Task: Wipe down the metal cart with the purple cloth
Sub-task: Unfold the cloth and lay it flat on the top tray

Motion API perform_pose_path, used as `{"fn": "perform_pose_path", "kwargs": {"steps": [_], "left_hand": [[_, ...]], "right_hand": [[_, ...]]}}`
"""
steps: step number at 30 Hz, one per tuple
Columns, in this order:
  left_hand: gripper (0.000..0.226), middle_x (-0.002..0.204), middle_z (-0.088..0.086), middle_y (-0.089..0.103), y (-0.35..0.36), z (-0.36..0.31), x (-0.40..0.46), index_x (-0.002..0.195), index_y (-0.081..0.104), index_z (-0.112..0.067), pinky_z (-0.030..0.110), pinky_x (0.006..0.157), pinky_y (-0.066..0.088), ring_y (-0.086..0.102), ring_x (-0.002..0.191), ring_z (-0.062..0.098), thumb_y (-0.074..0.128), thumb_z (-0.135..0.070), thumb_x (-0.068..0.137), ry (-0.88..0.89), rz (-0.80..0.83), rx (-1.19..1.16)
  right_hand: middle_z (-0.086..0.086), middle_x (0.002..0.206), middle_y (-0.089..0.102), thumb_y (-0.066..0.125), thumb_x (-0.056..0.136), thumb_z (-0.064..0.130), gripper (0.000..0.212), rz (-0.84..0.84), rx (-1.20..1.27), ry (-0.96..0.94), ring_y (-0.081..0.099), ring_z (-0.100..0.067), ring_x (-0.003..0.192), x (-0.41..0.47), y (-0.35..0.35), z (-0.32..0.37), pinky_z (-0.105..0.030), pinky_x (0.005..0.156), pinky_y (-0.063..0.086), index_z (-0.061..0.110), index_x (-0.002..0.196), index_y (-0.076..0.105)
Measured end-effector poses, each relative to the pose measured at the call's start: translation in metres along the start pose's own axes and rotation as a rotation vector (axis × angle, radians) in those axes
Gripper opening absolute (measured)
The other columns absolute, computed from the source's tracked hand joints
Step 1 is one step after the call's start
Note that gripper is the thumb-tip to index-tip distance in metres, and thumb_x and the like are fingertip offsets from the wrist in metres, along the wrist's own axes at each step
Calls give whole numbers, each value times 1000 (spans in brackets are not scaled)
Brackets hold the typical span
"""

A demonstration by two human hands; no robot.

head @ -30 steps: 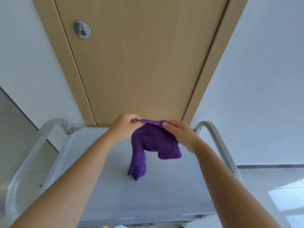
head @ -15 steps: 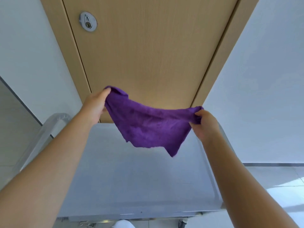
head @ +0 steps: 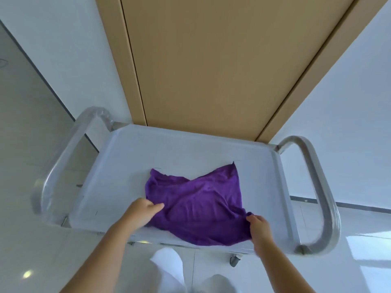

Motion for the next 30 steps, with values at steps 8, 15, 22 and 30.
{"fn": "perform_pose_path", "kwargs": {"steps": [8, 15, 22, 30], "left_hand": [[38, 130, 5, 54, 16, -11, 15, 130, 53, -12, 34, 98, 40, 49, 120, 23, 53, -21, 92, 243, -277, 220], [44, 127, 10, 57, 8, -26, 18, 129, 53, -4, 34, 101, 37, 49, 121, 28, 60, -15, 88, 355, -334, 247], [44, 134, 8, 51, -29, 5, 18, 133, 47, -9, 31, 102, 34, 45, 124, 24, 54, -20, 91, 142, -405, 164], [48, 139, 11, 44, -64, 55, 3, 137, 42, -8, 35, 105, 32, 39, 129, 25, 54, -17, 91, -160, -512, -47]], "right_hand": [[-8, 144, 33, 49, 91, 12, 55, 46, -733, -470, 29, -26, 131, -13, 44, 26, -37, 107, 29, 10, 143, 31], [-2, 157, 15, 48, 96, 37, 61, 243, -1003, -666, 9, -23, 144, -13, 111, 33, -41, 115, 21, 25, 149, 21], [-9, 151, -34, 37, 72, 84, 102, 446, -1473, -565, -29, -40, 137, 0, 165, 21, -63, 109, -1, 41, 144, -20], [-9, 151, -33, 32, 73, 84, 101, 662, -1707, -886, -31, -40, 136, -12, 251, 48, -65, 107, -7, 36, 145, -20]]}}
Point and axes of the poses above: each hand's wrist, its own x-axis towards the middle knuckle, its own y-axis out of the palm, z = x × y, the point moved 5 cm from there along x, towards the middle knuckle
